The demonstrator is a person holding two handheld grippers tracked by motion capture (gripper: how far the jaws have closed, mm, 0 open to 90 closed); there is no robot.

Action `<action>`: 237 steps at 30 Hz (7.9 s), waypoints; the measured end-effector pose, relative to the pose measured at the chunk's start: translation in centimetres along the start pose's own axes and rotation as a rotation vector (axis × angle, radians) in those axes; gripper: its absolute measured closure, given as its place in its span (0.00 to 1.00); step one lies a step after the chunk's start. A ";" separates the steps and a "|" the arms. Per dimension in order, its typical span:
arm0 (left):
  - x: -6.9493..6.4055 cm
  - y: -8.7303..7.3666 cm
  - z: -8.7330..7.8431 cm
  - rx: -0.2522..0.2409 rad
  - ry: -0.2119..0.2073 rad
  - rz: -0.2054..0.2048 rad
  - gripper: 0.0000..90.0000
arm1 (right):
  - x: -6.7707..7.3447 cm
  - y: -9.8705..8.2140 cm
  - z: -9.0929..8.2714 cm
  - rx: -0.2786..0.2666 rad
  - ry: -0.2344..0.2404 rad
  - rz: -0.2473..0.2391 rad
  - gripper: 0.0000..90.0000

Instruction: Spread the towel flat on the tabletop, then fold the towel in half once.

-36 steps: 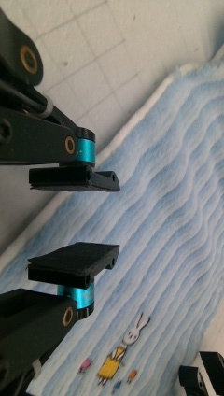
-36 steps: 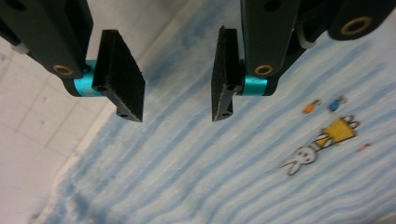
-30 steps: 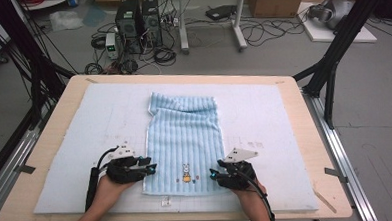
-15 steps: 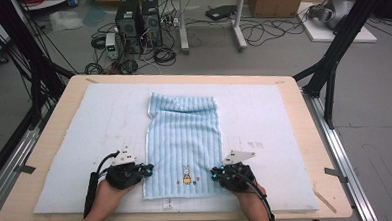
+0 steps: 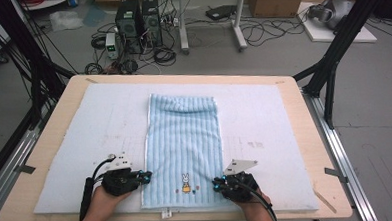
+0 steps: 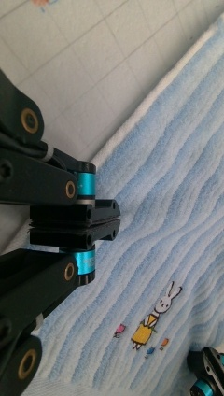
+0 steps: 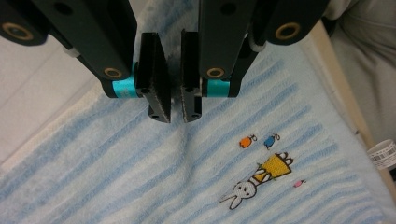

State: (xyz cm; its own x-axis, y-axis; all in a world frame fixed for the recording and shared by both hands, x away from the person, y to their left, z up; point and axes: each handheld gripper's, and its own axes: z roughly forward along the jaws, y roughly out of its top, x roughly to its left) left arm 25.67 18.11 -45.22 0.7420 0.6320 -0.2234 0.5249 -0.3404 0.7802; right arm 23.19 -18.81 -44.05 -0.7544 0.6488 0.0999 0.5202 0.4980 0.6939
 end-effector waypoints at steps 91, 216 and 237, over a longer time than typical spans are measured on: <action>8.2 7.2 6.0 -0.031 0.296 -0.041 0.83 | -10.5 6.5 5.4 -0.063 -0.229 0.050 0.84; 13.4 9.9 7.9 -0.039 0.284 -0.074 0.97 | -12.8 7.0 3.3 -0.156 -0.218 0.160 0.12; 13.9 9.8 7.8 -0.053 0.256 -0.141 0.97 | -15.8 12.3 9.3 0.026 -0.272 0.209 0.72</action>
State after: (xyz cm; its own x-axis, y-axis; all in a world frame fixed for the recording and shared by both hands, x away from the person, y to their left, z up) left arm 44.32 18.13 -45.21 0.5308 0.8277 -0.1822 0.5877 -0.2046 0.7828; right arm 45.25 -17.58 -43.72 -0.4978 0.8663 0.0419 0.6649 0.3502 0.6598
